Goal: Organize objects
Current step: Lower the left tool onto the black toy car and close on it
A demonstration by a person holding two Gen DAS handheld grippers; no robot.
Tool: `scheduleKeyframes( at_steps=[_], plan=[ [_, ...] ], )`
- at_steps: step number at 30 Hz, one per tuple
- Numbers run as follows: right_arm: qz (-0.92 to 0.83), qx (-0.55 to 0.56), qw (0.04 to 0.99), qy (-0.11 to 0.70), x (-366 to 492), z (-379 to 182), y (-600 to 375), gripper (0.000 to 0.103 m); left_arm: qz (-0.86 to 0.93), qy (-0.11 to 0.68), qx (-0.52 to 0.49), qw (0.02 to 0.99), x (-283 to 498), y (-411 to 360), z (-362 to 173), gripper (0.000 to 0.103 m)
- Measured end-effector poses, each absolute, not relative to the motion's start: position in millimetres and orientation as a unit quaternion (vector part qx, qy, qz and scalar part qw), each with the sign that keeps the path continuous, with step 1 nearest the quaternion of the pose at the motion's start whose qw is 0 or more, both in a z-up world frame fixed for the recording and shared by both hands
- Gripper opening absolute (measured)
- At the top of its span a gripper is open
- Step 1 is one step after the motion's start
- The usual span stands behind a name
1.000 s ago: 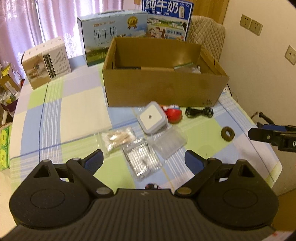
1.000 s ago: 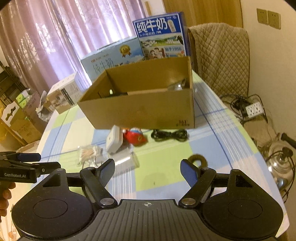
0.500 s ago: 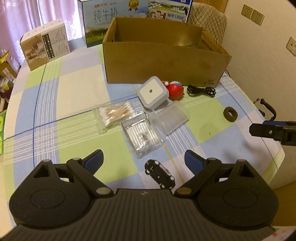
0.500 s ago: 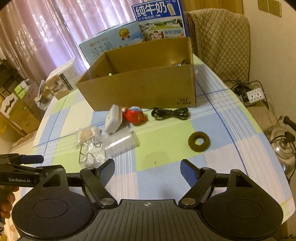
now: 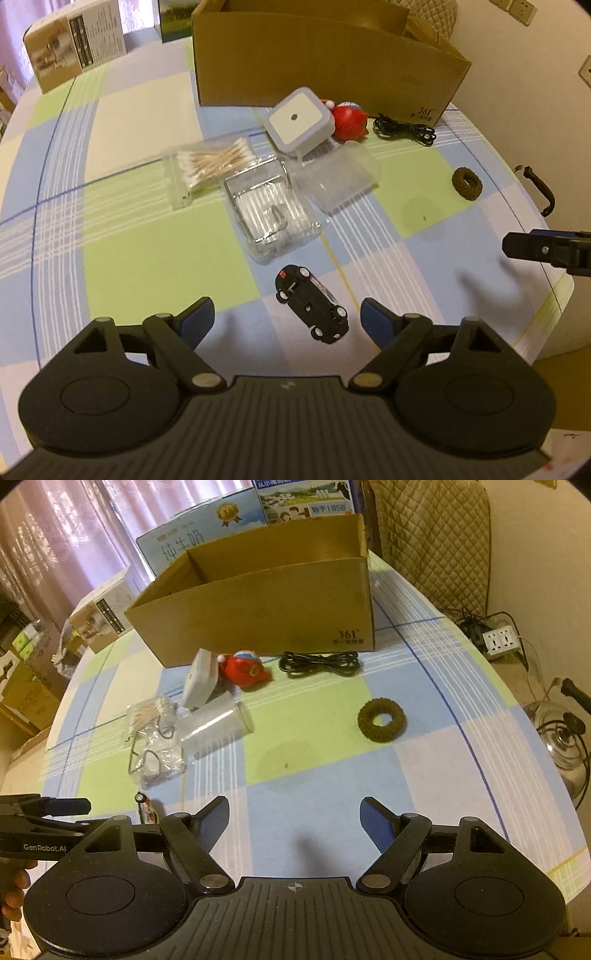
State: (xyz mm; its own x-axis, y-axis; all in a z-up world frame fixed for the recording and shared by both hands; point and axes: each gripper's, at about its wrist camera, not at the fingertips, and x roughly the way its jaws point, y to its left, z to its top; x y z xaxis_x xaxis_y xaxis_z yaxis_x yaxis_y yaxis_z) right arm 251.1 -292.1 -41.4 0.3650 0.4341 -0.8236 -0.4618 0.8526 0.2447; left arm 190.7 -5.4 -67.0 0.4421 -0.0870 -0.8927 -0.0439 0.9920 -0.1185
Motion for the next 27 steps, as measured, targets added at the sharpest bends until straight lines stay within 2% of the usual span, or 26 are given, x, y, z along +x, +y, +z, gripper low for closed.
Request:
scheduleKeyframes(
  at_steps=[3,7,14,19,27],
  plan=[
    [0.267,-0.013,0.825,0.498,254,-44,-296,0.075,-0.012,0.532,-0.069,0.844,193,-5,-71,0.083],
    [0.264,-0.012,0.823,0.503,257,-47,-299,0.075,-0.006,0.539,-0.082,0.838,199,-4,-79,0.075],
    [0.260,-0.013,0.820,0.510,264,-53,-304,0.075,0.002,0.551,-0.111,0.827,209,-4,-92,0.066],
    [0.259,-0.014,0.818,0.513,270,-55,-305,0.075,0.003,0.559,-0.116,0.821,215,-9,-99,0.041],
    [0.262,-0.014,0.813,0.519,280,-60,-308,0.075,0.005,0.554,-0.105,0.826,219,-15,-98,0.040]
  ],
)
